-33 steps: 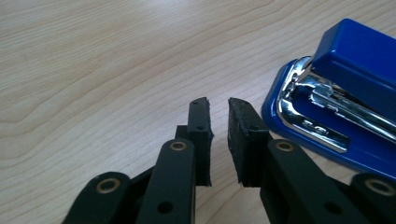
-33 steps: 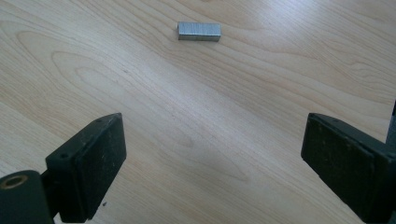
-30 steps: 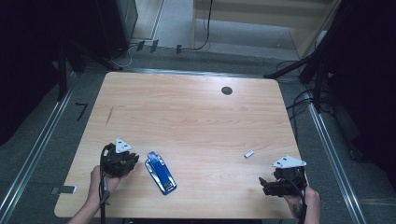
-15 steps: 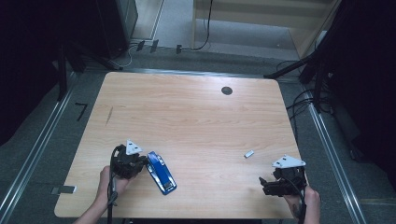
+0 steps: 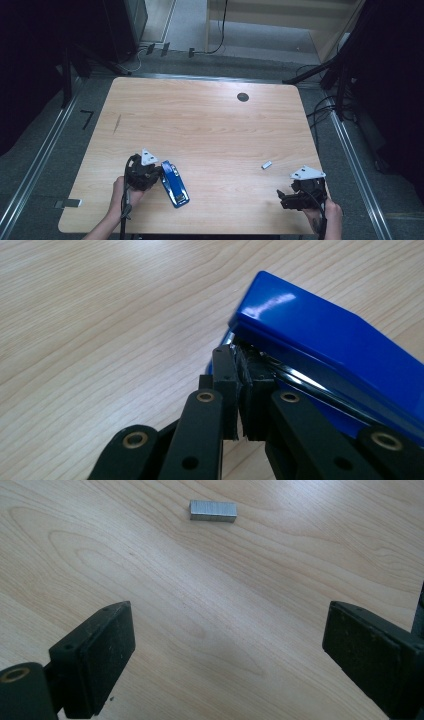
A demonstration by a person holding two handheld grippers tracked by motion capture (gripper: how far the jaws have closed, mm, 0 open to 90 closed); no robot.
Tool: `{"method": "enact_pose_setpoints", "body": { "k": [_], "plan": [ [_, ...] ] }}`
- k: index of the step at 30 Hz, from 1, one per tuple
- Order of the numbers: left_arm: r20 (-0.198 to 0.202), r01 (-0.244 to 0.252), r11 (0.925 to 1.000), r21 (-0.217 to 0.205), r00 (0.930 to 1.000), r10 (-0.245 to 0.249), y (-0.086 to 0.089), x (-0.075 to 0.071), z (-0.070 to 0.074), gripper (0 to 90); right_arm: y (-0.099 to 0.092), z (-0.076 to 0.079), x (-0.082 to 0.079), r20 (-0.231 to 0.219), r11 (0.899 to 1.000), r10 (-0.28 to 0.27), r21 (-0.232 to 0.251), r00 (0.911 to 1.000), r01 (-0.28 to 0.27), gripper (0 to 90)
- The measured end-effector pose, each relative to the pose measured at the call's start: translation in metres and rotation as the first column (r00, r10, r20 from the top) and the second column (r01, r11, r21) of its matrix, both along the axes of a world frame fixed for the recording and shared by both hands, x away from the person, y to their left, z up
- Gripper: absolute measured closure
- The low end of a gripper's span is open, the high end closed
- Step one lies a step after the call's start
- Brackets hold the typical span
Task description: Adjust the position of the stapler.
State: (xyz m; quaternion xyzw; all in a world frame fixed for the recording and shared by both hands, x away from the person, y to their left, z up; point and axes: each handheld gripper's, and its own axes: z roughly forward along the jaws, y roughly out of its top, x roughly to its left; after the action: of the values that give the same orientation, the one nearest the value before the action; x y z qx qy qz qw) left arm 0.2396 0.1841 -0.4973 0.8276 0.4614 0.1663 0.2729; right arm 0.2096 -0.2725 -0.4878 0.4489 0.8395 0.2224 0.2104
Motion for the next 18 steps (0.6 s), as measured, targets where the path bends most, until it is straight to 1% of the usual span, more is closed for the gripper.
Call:
{"method": "enact_pose_setpoints", "body": {
  "k": [2,9,11,13,14,18],
  "plan": [
    [-0.001,0.003,1.0,0.005,1.0,-0.003,-0.002,0.0,0.0,88.6,0.0,0.0,0.0,0.0,1.0,-0.002,-0.001,1.0,0.002,6.6],
    [0.004,0.018,0.9998,-0.01,0.9998,-0.018,-0.014,0.003,-0.001,88.7,0.001,-0.001,0.0,0.001,1.0,0.002,-0.009,1.0,-0.002,6.6],
    [0.005,0.023,0.9997,0.0,0.9997,-0.023,-0.017,0.004,-0.001,89.3,0.001,-0.001,0.0,0.0,1.0,0.005,-0.007,1.0,-0.005,6.6],
    [0.003,0.017,0.9998,0.001,0.9998,-0.017,-0.021,0.004,-0.001,89.9,0.001,-0.001,0.0,0.0,1.0,0.008,-0.012,1.0,-0.008,6.6],
    [0.004,0.015,0.9998,-0.011,0.9999,-0.015,-0.022,0.005,-0.002,89.9,0.001,-0.001,0.0,0.0,1.0,0.008,-0.012,1.0,-0.008,6.6],
    [-0.001,0.032,0.9993,-0.021,0.9995,-0.032,-0.027,0.006,-0.002,90.0,0.002,-0.002,0.0,-0.003,1.0,0.015,-0.019,0.9999,-0.015,6.6]
  ]
}}
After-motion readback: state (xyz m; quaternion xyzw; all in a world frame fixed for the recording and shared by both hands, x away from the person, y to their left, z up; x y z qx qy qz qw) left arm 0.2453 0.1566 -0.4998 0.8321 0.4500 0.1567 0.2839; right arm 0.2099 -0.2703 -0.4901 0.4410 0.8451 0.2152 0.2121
